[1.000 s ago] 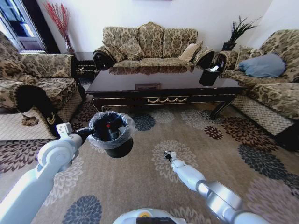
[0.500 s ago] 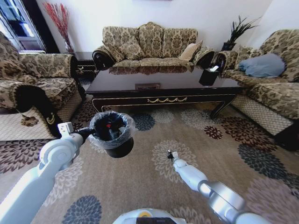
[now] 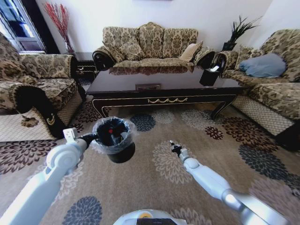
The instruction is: Move to the front of the table and pick up the trash from the floor, then place it into the trash bin.
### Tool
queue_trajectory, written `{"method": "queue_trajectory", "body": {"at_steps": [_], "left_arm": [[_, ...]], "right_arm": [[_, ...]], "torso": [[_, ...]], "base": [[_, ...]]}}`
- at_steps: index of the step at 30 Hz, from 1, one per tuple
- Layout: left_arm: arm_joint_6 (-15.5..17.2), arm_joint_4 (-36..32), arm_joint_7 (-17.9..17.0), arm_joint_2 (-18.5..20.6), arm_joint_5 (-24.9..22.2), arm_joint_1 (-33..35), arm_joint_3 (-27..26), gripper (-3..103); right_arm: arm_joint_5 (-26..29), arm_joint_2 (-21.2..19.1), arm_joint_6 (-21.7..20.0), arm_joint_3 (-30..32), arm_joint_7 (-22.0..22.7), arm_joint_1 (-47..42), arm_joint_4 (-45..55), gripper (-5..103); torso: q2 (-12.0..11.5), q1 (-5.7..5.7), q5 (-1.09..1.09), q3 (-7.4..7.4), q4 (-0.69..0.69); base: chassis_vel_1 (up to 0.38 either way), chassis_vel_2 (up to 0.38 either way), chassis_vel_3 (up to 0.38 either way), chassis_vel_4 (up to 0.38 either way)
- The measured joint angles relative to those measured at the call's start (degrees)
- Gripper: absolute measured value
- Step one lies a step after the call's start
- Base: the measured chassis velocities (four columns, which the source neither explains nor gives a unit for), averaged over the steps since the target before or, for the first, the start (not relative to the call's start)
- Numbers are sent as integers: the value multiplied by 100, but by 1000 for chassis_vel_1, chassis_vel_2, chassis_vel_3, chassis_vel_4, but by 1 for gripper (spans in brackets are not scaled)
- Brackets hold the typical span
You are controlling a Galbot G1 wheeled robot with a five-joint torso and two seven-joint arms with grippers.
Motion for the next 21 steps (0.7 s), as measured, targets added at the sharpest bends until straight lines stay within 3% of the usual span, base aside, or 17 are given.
{"method": "queue_trajectory", "body": {"at_steps": [9,21], "left_arm": [[15,-64,-5,-33,174,333,190,4],[29,108,64,-112,437,470,551,4]], "right_arm": [[582,-299,71,283,121,-33,1538,0],[471,-429,438,310,-85,15,2951,0]], "torso": [[0,0,-1,0,2],[0,0,-1,0,3]], "base": [[0,0,0,0],[0,0,0,0]]}}
